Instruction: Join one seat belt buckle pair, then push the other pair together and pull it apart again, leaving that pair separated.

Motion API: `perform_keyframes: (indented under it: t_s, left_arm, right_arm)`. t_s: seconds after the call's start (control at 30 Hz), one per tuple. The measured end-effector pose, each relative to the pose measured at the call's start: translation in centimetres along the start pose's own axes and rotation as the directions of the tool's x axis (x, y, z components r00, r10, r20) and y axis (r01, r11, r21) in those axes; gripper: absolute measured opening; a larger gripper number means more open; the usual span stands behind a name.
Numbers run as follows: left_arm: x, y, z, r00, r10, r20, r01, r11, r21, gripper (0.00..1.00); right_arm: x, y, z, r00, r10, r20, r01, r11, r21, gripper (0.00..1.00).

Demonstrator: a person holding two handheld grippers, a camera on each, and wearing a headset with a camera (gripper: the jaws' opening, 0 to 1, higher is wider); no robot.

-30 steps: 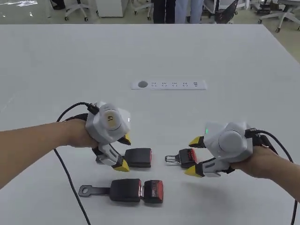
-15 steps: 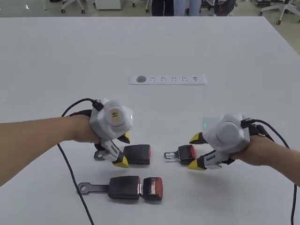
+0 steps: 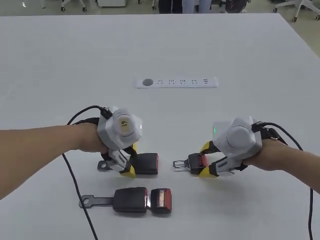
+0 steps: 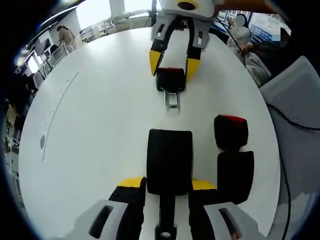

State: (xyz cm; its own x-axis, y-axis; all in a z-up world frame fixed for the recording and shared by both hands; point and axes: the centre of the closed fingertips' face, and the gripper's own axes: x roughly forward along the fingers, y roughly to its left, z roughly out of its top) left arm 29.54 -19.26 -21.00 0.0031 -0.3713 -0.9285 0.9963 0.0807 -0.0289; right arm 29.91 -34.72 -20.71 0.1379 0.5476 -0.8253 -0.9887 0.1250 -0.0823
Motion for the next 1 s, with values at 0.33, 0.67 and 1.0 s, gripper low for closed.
perform_keyframes:
  t_s: [0.33,0.67,1.0]
  left_arm:
    - [0.41,0.15,-0.22,0.9998,0.007,0.019,-0.007,1.000,-0.009,0.32]
    - [0.36,0.25,-0.30,1.0000,0.001,0.006,-0.001,1.000,0.003,0.32]
    - [0.28,0.20,-0.24,0.9999,0.000,-0.013,0.000,1.000,-0.001,0.32]
  right_arm:
    - [-0.08,0.09,0.03,1.0000,-0.002,-0.002,0.002,1.000,-0.010,0.32]
    - [-0.18,0.11,-0.22,0.9999,-0.004,-0.012,0.004,1.000,-0.019,0.31]
    - [-0.24,0.18,0.11,1.0000,-0.003,-0.008,0.003,0.999,-0.046,0.31]
